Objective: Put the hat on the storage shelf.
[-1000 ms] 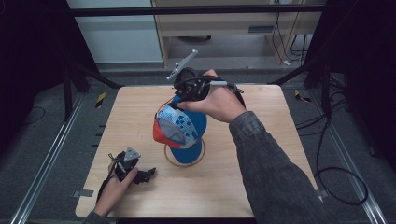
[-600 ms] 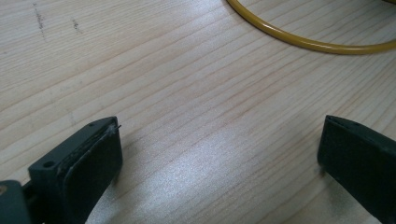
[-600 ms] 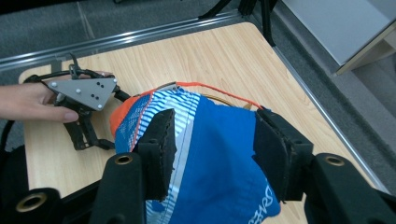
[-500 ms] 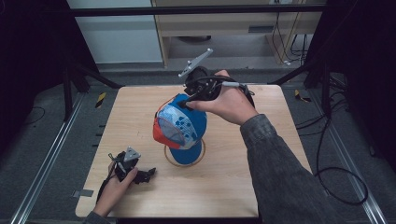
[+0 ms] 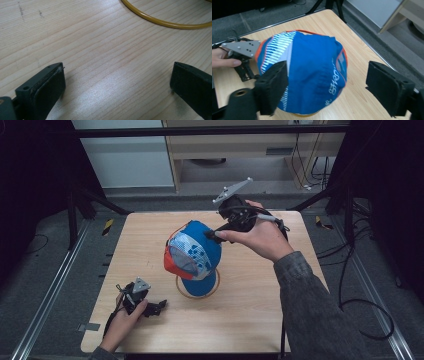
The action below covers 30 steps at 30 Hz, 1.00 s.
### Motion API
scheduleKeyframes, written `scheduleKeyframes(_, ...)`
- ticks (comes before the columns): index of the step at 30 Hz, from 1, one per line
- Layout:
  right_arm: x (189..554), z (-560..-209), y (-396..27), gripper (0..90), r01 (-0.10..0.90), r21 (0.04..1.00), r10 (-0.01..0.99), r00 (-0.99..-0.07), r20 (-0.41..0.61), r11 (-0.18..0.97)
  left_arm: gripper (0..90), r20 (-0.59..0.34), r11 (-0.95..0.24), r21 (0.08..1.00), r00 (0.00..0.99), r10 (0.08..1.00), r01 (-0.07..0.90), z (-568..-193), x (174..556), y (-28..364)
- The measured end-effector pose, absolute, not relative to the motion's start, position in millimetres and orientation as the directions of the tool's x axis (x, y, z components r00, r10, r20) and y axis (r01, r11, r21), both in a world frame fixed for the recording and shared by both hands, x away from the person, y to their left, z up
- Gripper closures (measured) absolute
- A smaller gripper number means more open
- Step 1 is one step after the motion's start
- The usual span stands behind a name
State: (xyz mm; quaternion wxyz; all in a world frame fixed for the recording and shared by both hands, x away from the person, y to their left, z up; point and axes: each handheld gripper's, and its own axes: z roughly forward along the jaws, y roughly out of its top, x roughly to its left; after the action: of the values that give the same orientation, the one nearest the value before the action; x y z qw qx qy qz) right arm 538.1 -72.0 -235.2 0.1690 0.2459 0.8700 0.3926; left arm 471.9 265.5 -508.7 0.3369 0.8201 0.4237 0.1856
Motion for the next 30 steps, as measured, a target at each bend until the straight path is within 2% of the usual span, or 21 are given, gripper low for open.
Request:
scheduleKeyframes(3, 537, -240, -81, 10.0, 0.303, 0.772, 0.573, -0.814, -0.095, 0.558, 0.0, 0.019, -0.413, 0.712, 0.572, 0.82, 0.569, -509, 472, 265)
scheduleKeyframes(7, 534, -250, -97, 7.5, 0.312, 0.788, 0.602, -0.793, -0.092, 0.531, 0.0, 0.019, -0.412, 0.713, 0.571, 0.821, 0.568, -509, 472, 265)
scheduleKeyframes(12, 529, -269, -120, 7.6, 0.34, 0.803, 0.652, -0.754, -0.079, 0.49, 0.0, 0.018, -0.413, 0.711, 0.572, 0.82, 0.569, -509, 472, 266)
scheduleKeyframes(17, 517, -295, -144, 11.5, 0.365, 0.806, 0.701, -0.708, -0.084, 0.466, 0.0, 0.018, -0.414, 0.71, 0.572, 0.82, 0.57, -509, 472, 266)
scheduleKeyframes(30, 495, -349, -180, 12.5, 0.384, 0.82, 0.752, -0.653, -0.083, 0.424, 0.0, 0.021, -0.416, 0.709, 0.573, 0.819, 0.569, -509, 472, 266)
